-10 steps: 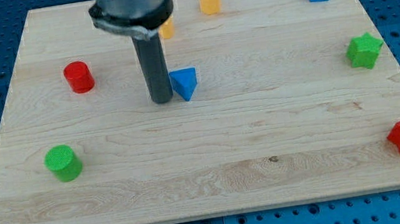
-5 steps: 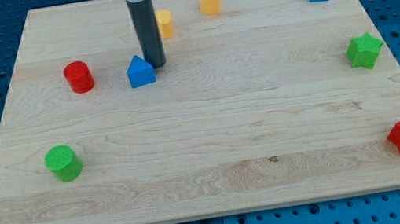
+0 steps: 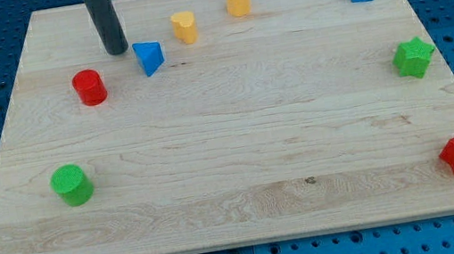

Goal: Move blue triangle towards top left of the board

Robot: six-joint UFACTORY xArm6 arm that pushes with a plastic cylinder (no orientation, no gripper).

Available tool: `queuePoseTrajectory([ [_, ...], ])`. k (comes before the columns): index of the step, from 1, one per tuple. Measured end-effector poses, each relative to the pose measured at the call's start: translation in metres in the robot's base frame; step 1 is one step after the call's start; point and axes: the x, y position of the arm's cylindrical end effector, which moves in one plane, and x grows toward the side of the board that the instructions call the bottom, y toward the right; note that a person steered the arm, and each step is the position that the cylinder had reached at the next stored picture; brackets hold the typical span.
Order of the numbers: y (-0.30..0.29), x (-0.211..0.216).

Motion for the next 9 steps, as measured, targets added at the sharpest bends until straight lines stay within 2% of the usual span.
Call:
queuePoseTrajectory([
  [2,0.011,0.068],
  [3,0.038,0.094],
  [4,0.079,0.086],
  [5,0.070,0.053],
  [7,-0.011,0.004],
  [8,-0.009,0.001],
  [9,-0.001,0.026],
])
